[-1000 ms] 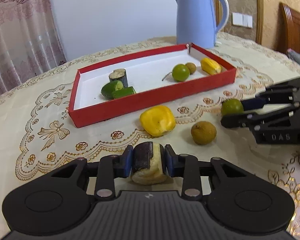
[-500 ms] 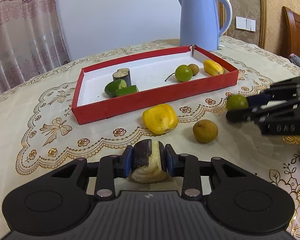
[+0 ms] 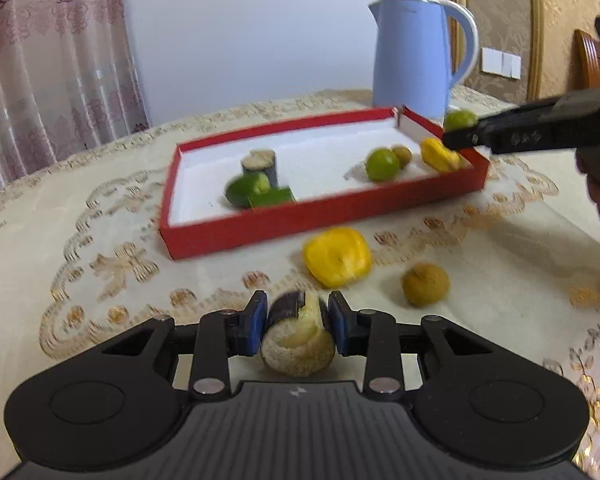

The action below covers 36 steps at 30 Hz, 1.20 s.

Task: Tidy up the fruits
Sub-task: 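Carry the eggplant chunk with the left tool while the right tool drops the lime into the tray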

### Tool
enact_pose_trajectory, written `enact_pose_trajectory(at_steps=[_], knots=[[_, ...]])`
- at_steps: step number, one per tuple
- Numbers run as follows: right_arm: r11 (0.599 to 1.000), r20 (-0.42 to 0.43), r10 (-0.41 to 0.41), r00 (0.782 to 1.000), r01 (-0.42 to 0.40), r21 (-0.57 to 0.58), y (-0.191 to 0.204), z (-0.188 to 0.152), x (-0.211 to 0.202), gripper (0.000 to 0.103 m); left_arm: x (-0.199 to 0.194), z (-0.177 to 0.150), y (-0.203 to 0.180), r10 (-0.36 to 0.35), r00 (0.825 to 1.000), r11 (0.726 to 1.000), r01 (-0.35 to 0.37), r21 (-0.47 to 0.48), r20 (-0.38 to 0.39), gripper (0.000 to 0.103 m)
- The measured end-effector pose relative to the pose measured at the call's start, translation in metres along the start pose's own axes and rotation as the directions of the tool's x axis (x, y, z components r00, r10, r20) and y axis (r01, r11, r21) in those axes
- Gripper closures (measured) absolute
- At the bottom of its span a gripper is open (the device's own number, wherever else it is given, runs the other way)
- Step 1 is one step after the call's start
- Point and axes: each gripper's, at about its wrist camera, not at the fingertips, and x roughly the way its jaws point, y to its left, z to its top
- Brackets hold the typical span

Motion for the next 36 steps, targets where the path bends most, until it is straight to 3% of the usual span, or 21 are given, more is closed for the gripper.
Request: enact_pose_trajectory(at_steps=[7,17,22,27,36], knots=[[0.999,-0.032,-0.011,0.999,0.012,0.031,-0.008,0.012,0.052,0.072,-0.003,0.028,0.012,0.024,0.999,1.0,-0.024,-0.012,0.046,0.075],[0.996,-0.021,0.012,1.0,-0.01,0.094,-0.019,0.008,0.078,0.072,-0.002,0.031,0.033,0.066,0.998,0.997,-0.065,-0.032,0.016,0.075],[0.993,0.006,0.025,1.0,-0.026,0.111,-0.022,0.004,0.076,0.072,-0.005,0.011,0.035,0.059,0.996,0.998,-0.061,-0.02,-0.065,0.076],[0.994,0.015,0.03,0.999,-0.032,0.109,-0.022,0.003,0.075,0.072,-0.025,0.001,0.023,0.064,0.998,0.997,-0.065,-0.045,-0.028,0.076],[0.993,0.014,0.041,0.999,-0.042,0.108,-0.025,0.003,0.073,0.072,-0.045,-0.016,-0.003,0.0,1.0,0.998,0.0,-0.056,-0.005,0.074]])
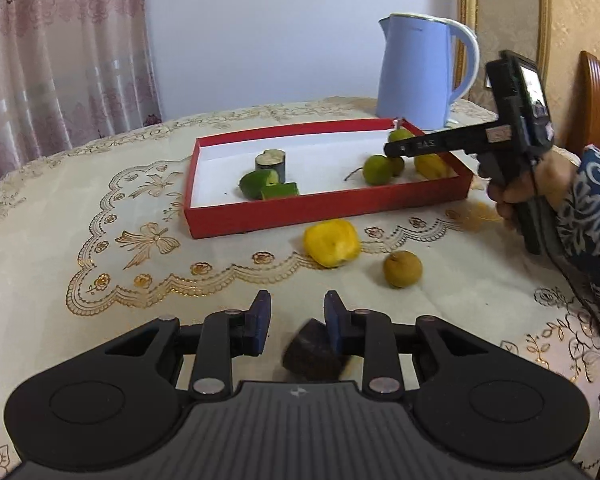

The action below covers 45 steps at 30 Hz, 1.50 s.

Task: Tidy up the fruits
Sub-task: 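Carry the eggplant chunk with the left tool while the right tool drops the lime into the tray, then lower the eggplant chunk into the tray and open the left tool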

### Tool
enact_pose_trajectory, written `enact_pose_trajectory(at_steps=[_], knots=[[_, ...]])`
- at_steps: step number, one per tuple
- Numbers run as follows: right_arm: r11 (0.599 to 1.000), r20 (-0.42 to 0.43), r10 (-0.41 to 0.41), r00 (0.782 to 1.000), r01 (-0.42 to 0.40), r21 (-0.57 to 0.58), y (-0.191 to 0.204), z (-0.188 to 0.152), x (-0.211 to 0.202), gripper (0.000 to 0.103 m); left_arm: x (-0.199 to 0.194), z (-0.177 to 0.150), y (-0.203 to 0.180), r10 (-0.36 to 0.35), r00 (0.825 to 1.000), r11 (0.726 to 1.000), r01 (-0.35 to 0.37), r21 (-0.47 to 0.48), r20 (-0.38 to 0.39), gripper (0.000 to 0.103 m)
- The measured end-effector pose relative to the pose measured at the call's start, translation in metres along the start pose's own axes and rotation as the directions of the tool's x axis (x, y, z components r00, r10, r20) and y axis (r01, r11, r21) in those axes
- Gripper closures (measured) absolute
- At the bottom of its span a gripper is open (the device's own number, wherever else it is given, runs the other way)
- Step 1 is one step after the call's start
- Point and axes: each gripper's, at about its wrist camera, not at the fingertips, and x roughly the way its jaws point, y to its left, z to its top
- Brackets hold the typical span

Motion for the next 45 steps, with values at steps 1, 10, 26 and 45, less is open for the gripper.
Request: enact_pose_trajectory(at_steps=[1,10,26,45], knots=[[1.0,0.0,0.0,1.0,0.0,-0.001,0.0,0.0,0.0,0.072,-0.002,-0.001,-0.001,0.004,1.0,1.0,-0.004,0.001,0.008,0.074],[1.0,-0.002,-0.003,1.0,0.003,-0.008,0.002,0.0,0.0,0.072,-0.016,-0.012,-0.01,-0.05,0.999,0.996,0.049,0.073,0.012,0.075],[1.0,-0.015,-0.005,1.0,0.005,-0.019,0.005,0.001,0.002,0.072,-0.012,-0.006,0.0,-0.167,0.985,0.963,0.171,0.207,-0.038,0.023],[1.0,-0.036,0.009,0.999,-0.01,-0.02,0.011,-0.001,0.007,0.072,0.016,-0.011,0.008,-0.175,0.977,0.978,0.187,0.094,-0.121,0.063]])
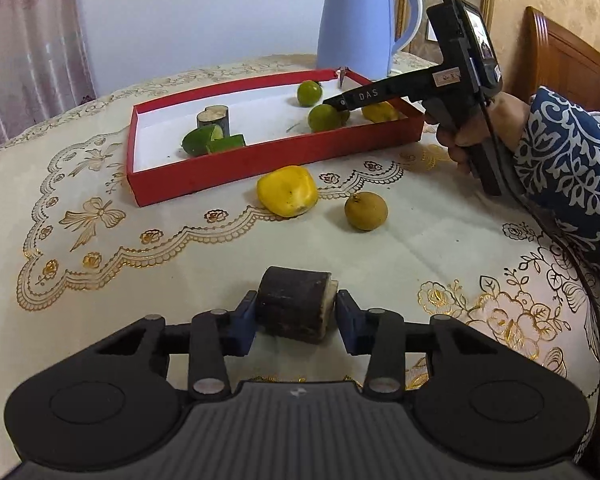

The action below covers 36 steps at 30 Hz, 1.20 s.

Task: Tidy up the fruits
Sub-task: 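Lower the eggplant chunk into the tray and open the left tool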

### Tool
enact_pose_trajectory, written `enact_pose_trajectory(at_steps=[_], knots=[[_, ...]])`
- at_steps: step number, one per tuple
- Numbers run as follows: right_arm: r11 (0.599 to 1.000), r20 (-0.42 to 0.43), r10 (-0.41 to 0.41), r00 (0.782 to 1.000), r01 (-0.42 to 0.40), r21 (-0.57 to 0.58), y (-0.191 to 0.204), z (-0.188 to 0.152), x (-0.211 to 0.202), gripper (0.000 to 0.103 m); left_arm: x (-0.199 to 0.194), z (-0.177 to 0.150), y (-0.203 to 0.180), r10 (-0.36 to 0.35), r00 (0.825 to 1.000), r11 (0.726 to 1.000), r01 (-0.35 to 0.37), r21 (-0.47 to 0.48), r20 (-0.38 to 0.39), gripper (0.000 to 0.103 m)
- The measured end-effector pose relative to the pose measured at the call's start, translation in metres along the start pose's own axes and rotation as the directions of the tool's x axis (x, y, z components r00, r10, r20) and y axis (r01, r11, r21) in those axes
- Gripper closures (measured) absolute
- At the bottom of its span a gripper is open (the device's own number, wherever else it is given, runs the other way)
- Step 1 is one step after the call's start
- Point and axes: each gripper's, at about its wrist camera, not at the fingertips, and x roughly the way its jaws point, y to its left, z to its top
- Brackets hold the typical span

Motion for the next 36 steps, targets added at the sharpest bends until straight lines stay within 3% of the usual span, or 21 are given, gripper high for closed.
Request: enact_pose_trajectory(at_steps=[4,5,6,8,10,12,14,16,19,25,36], knots=[[1.0,0.028,0.013,1.0,-0.014,0.013,-0.003,0.0,-0.009,0.064,-0.001,0.007,0.0,0.014,1.0,1.0,-0.014,0.004,0.012,0.063],[1.0,0.043,0.017,0.999,-0.018,0.017,-0.003,0.001,-0.013,0.053,-0.002,0.01,0.0,0.02,1.0,1.0,-0.021,0.008,0.017,0.063],[1.0,0.063,0.004,0.998,-0.006,0.02,-0.003,0.0,-0.018,0.03,-0.004,0.014,-0.001,0.029,0.999,1.0,-0.029,0.011,0.025,0.063],[0.999,0.139,-0.031,0.99,0.027,0.033,-0.005,-0.001,-0.034,0.008,-0.006,0.024,-0.001,0.044,0.998,0.999,-0.046,0.025,0.043,0.063],[0.996,0.207,-0.027,0.978,0.009,0.091,-0.015,-0.002,-0.048,0.007,-0.009,0.038,-0.003,0.063,0.995,0.997,-0.066,0.039,0.072,0.063],[0.981,0.307,-0.035,0.951,-0.026,0.191,-0.033,-0.007,-0.063,0.0,-0.01,0.054,-0.007,0.077,0.992,0.995,-0.083,0.06,0.102,0.063],[0.952,0.388,-0.067,0.919,-0.058,0.302,-0.053,-0.016,-0.074,0.0,-0.007,0.072,-0.013,0.093,0.986,0.991,-0.105,0.084,0.136,0.063],[0.911,0.406,-0.091,0.909,-0.088,0.402,-0.074,-0.022,-0.077,0.0,0.0,0.09,-0.018,0.106,0.981,0.987,-0.123,0.105,0.16,0.063],[0.886,0.401,-0.086,0.912,-0.114,0.449,-0.085,-0.024,-0.075,0.0,0.021,0.116,-0.023,0.127,0.976,0.982,-0.149,0.115,0.177,0.063],[0.899,0.348,-0.065,0.935,-0.096,0.427,-0.081,-0.023,-0.064,0.0,0.075,0.15,-0.028,0.183,0.97,0.977,-0.197,0.08,0.158,0.063],[0.903,0.276,-0.027,0.961,-0.095,0.418,-0.077,-0.026,-0.056,0.0,0.13,0.154,-0.02,0.245,0.968,0.968,-0.248,0.04,0.054,0.063]])
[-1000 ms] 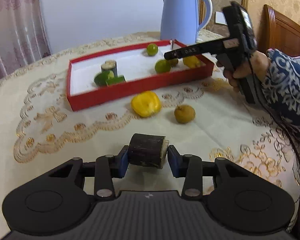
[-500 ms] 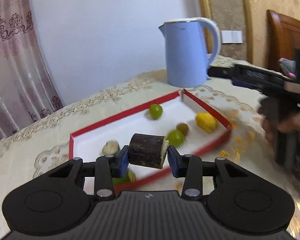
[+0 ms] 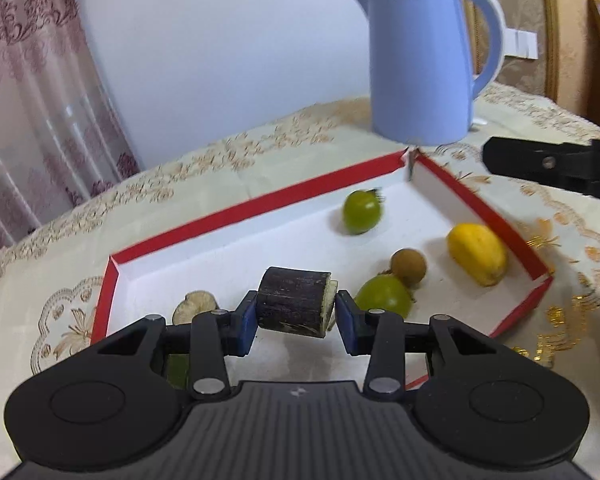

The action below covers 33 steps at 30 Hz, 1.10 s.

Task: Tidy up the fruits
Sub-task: 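Lower the eggplant chunk into the tray and open the left tool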

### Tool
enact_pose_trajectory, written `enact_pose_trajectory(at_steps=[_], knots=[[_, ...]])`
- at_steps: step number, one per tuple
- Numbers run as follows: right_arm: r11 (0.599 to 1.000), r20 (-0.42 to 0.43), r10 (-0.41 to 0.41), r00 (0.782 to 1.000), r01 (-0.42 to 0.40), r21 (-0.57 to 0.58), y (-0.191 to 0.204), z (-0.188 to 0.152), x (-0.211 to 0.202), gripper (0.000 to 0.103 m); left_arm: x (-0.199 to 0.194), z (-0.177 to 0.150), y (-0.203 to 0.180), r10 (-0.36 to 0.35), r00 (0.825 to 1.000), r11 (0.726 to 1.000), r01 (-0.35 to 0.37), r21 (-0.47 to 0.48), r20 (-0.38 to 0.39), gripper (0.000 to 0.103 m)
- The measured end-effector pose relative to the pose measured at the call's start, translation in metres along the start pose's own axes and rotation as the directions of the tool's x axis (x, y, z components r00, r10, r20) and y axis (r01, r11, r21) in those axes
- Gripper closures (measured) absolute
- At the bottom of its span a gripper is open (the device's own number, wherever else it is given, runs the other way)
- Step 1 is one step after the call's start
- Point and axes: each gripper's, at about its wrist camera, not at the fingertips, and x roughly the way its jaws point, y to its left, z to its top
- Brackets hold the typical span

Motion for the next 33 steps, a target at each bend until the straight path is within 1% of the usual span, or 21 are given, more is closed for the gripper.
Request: enact_pose_trajectory(at_steps=[7,15,23,26,28,30,32,33], knots=[[1.0,-0.02,0.001,1.0,-0.002,-0.01,0.001,-0.001,0.003,0.0,0.012,-0.006,0.006,0.0,0.999,0.999,-0.001,-0.033,-0.049,0.063],[1.0,-0.034,0.005,0.999,-0.006,-0.018,0.002,-0.002,0.005,0.0,0.015,-0.008,0.005,-0.01,0.998,0.999,0.007,-0.047,-0.065,0.063],[1.0,-0.034,0.012,0.999,-0.013,-0.023,0.003,-0.002,0.006,0.0,0.009,-0.003,0.009,-0.003,0.999,0.998,0.0,-0.064,-0.048,0.063],[0.999,-0.003,0.018,1.0,-0.018,-0.032,0.005,-0.001,0.001,0.0,0.002,-0.002,0.009,0.004,0.999,0.997,-0.006,-0.076,-0.034,0.063],[0.999,0.021,0.013,1.0,-0.012,-0.045,0.007,-0.001,-0.002,0.0,-0.005,-0.001,0.009,0.021,1.0,0.996,-0.022,-0.081,-0.018,0.062],[0.998,0.054,0.006,0.999,-0.002,-0.068,0.01,-0.001,-0.007,0.0,-0.014,0.001,0.011,0.044,0.999,0.995,-0.044,-0.09,0.001,0.058],[0.996,0.082,0.008,0.997,0.0,-0.087,0.014,-0.001,-0.011,0.0,-0.026,0.001,0.014,0.065,0.998,0.992,-0.061,-0.112,0.027,0.046],[0.995,0.084,0.003,0.996,0.005,-0.1,0.017,-0.001,-0.014,0.0,-0.031,0.001,0.016,0.067,0.997,0.991,-0.062,-0.119,0.04,0.044]])
